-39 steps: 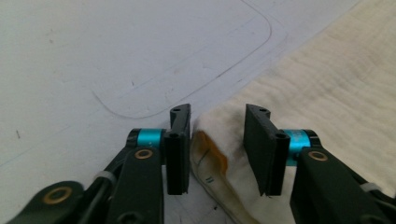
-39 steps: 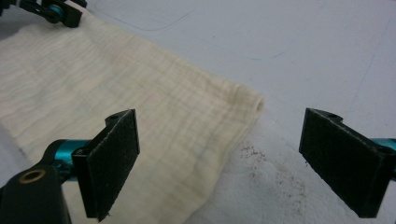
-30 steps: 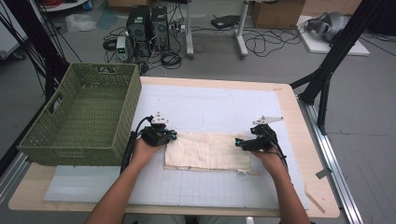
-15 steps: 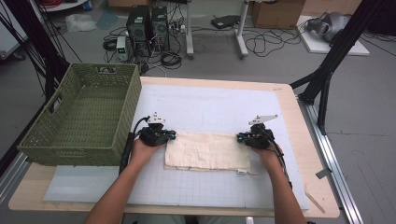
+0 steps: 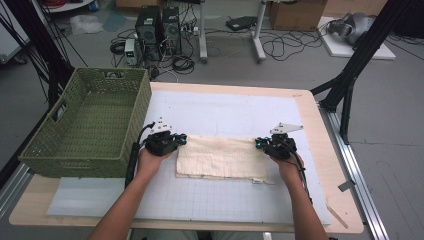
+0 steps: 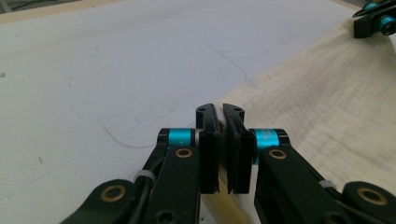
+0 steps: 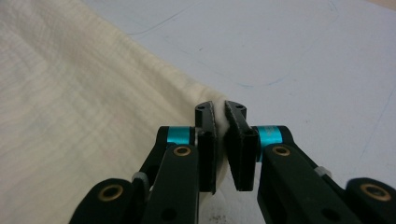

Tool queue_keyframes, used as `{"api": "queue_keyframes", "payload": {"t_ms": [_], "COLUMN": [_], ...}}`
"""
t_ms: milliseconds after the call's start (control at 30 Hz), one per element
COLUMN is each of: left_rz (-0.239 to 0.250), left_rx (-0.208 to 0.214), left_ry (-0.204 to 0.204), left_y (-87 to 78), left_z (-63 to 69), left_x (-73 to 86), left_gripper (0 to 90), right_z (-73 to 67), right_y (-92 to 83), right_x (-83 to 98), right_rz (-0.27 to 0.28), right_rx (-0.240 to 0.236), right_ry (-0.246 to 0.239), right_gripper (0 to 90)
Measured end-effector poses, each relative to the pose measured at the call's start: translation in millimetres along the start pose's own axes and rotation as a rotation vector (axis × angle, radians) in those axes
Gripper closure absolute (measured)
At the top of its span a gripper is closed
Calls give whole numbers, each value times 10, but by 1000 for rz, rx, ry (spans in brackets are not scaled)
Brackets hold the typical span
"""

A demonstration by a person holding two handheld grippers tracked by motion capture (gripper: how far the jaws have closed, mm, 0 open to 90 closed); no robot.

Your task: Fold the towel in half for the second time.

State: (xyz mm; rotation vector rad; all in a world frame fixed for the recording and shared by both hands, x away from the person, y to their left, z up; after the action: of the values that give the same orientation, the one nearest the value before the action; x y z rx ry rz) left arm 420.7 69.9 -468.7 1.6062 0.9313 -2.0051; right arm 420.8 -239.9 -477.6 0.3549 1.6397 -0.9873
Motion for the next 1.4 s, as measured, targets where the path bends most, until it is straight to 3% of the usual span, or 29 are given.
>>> {"api": "queue_keyframes", "payload": {"t_ms": [133, 400, 600, 1167, 1267, 1333, 1400], "left_rz": [12, 49, 42, -26, -38, -36, -4], "left_rx": [1, 29, 46, 85, 90, 89, 74], "left_ry": [3, 19, 55, 60, 43, 28, -8], "left_y": [-49, -195, -272, -474, -512, -528, -538], "left_z": [27, 152, 259, 458, 477, 472, 445], "left_x": [-3, -36, -41, 262, 295, 278, 197], "left_gripper": [845, 841, 841, 822, 786, 692, 575], "right_z": [-45, -136, -231, -462, -481, -489, -502], "right_y": [-64, -217, -317, -537, -567, -591, -614], "right_x": [-56, -88, -25, 189, 233, 250, 262], "right_rz": [21, 81, 114, 110, 102, 99, 97], "right_rx": [-7, -22, -41, -107, -111, -114, -117], "right_ry": [-22, -10, -12, -67, -81, -90, -97], "right_gripper": [835, 835, 834, 828, 825, 825, 826]}}
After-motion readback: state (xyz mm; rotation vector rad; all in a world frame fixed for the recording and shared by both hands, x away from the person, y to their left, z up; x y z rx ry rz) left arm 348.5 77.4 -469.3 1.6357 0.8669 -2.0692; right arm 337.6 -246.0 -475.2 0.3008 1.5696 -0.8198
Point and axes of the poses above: each handheld gripper's, and its own axes: y roughly forward along the jaws, x roughly out of its underside, z roughly to its right, the point moved 8 cm from there along y, roughly forward along the jaws, and after that the axes turned 13 degrees about z, right-handed, at the moved point
